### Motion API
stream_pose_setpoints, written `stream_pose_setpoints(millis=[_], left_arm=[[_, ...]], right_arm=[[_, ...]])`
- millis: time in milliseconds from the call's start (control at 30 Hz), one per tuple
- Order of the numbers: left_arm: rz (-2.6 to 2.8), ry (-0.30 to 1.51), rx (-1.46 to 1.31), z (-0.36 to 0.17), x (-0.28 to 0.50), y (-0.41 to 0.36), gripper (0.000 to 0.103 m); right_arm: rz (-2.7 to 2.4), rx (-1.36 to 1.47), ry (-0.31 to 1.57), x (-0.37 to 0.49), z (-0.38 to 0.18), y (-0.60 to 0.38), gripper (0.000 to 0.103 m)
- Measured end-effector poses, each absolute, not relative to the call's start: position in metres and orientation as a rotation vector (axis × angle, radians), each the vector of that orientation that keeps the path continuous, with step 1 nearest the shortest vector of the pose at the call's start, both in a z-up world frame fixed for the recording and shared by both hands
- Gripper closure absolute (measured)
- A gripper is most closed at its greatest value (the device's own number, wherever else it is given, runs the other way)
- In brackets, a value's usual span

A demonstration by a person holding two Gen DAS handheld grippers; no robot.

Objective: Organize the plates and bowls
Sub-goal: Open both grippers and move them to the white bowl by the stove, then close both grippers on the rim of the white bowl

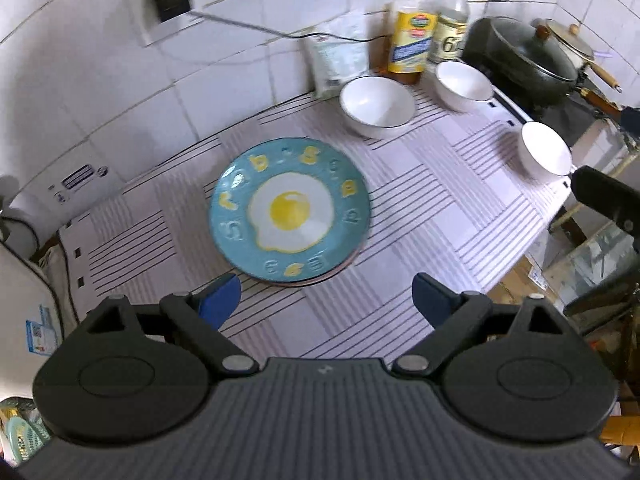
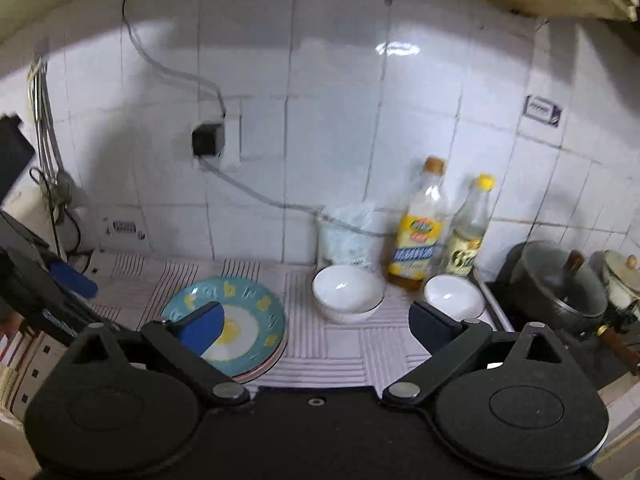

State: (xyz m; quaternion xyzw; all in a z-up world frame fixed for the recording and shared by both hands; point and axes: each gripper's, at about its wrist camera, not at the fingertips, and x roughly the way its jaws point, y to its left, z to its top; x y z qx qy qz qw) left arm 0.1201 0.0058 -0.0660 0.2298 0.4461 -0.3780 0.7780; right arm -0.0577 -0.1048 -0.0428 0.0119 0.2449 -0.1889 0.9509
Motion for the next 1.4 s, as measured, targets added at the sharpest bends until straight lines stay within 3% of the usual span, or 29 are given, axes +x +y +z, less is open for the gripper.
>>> stream_pose_setpoints(millis=[333,600,700,1033,1400], left_arm=[[-0.773,0.995,0.47,-0.068,0.074,-0.068,0.01],[-0.743,1.013,0.386,-0.079,0.05,-0.123,0.01],[-0.722,1.002,0.378,-0.089,0.047,-0.147,0.01],[-0.843,0.972,0.357,-0.135,0.038,-0.224,0.009],[-0.947,1.017,0.308,-0.183,0.036,-0.3,0.015]], right_arm=[[-0.441,-0.043,0.407,-0.109,-0.058,-0.158,0.002],[-0.405,0.144,0.513,-0.127,-0.099,-0.245,0.009],[-0.381,0.221,0.538,-0.136,-0.118,-0.272,0.003],[-0.557,0.242,0.696,-0.131,-0.214,-0.332,0.004],[-0.57,0.125,0.613,-0.101,-0.267,-0.351,0.003]])
